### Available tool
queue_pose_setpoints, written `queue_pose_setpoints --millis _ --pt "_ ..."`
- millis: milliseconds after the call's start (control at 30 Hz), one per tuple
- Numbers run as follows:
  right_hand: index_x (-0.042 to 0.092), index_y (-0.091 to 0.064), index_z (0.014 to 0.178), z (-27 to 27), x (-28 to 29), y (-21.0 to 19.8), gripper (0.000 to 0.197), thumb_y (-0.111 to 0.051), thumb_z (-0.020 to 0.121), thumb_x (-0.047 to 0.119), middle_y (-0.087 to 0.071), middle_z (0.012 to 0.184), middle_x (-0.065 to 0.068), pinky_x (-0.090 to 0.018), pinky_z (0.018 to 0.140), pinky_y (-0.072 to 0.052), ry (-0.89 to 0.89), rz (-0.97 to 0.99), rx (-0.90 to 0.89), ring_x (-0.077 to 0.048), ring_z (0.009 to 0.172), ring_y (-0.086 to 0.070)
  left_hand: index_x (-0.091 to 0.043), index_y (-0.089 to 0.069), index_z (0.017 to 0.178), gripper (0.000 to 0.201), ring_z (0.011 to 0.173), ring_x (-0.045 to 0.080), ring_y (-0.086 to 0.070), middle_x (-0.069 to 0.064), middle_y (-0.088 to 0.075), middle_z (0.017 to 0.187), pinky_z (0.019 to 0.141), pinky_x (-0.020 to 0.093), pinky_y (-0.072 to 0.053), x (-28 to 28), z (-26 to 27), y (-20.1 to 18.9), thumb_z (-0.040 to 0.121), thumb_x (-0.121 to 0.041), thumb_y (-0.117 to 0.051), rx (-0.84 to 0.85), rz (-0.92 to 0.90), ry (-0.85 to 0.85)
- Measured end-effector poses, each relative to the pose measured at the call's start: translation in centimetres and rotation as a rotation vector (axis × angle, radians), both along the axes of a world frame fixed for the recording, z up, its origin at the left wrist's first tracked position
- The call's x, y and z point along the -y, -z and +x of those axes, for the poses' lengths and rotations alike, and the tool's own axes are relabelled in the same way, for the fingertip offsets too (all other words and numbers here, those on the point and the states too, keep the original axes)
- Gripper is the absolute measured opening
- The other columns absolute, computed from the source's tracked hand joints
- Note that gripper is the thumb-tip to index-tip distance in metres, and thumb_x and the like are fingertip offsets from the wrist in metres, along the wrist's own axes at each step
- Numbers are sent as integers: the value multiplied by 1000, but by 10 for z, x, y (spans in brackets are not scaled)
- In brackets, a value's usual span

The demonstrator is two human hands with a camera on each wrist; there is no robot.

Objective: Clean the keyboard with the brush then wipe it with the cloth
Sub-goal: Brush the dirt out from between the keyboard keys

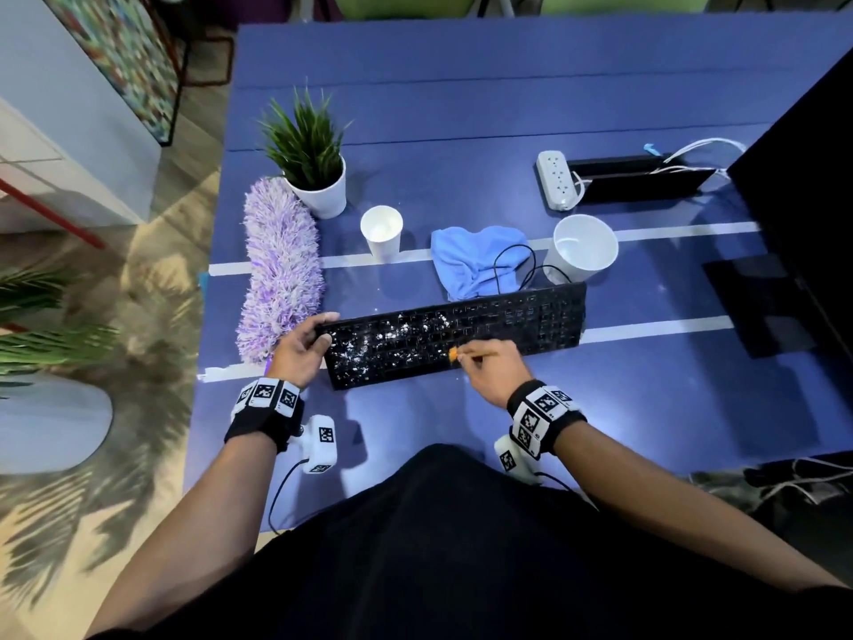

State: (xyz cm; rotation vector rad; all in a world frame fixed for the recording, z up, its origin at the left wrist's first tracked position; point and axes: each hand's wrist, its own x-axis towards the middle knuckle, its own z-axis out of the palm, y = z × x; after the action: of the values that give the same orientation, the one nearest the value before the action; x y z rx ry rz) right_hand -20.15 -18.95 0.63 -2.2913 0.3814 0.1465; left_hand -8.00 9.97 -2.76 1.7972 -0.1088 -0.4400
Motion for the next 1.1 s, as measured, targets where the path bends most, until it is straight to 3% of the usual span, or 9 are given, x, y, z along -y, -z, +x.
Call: queue_pose_setpoints --millis 100,200,333,400,567,733,900,1000,1100 --pt "17 -75 92 6 -1 -2 15 -62 88 22 -74 90 4 -23 80 -55 59 6 106 -10 79 -68 0 -56 126 37 105 9 -61 4 -67 113 91 9 -46 0 0 -1 93 14 -48 9 -9 -24" --pt "20 -74 90 7 -2 -5 18 -57 91 25 -71 91 12 4 72 -35 7 -21 -64 -8 84 -64 -7 -58 121 37 98 -9 -62 -23 -72 100 91 9 -45 -2 1 1 92 16 -49 12 9 -12" --pt "18 -75 90 7 0 -2 16 -61 90 25 -73 90 7 -15 84 -50 142 37 3 -9 83 -66 -9 -60 119 37 99 -3 -63 3 -67 113 95 13 -47 -5 2 2 92 15 -51 1 12 -16" --pt "17 -75 87 4 2 0 19 -58 91 24 -73 93 6 -9 88 -43 62 7 -83 -8 89 -66 -10 -60 118 38 102 4 -61 8 -64 117 93 11 -47 -5 1 2 92 15 -51 7 0 -23" --pt "12 -75 94 -1 -4 -6 14 -63 89 18 -75 92 -1 -15 81 -52 127 71 120 -8 81 -68 -25 -64 108 44 100 -3 -63 -22 -71 102 90 10 -46 -7 1 6 92 14 -52 9 -3 -21" --pt "12 -74 101 4 -10 -14 19 -61 92 22 -73 93 3 -3 82 -45 -25 56 6 -5 80 -62 -18 -62 112 39 100 -10 -61 -10 -68 110 93 10 -43 -5 -3 4 92 13 -51 24 7 -17" --pt "12 -74 99 6 -10 -12 21 -57 94 23 -72 93 5 -13 90 -43 -39 15 -78 -5 86 -56 -31 -64 107 46 103 -6 -61 -29 -70 103 93 9 -44 -8 -3 5 92 11 -53 28 12 -15" --pt "10 -74 99 4 -12 -10 18 -60 92 19 -74 95 -3 -7 76 -47 1 55 25 -6 77 -62 -26 -64 108 41 102 -6 -61 -23 -70 104 91 8 -43 -4 -3 5 93 11 -53 24 3 -27" --pt "11 -73 100 8 -12 -9 18 -60 92 21 -74 96 -2 -11 80 -46 7 32 16 -11 83 -64 -13 -61 116 35 98 -6 -62 -2 -67 111 89 7 -44 -1 -3 1 94 11 -50 40 -4 -34"
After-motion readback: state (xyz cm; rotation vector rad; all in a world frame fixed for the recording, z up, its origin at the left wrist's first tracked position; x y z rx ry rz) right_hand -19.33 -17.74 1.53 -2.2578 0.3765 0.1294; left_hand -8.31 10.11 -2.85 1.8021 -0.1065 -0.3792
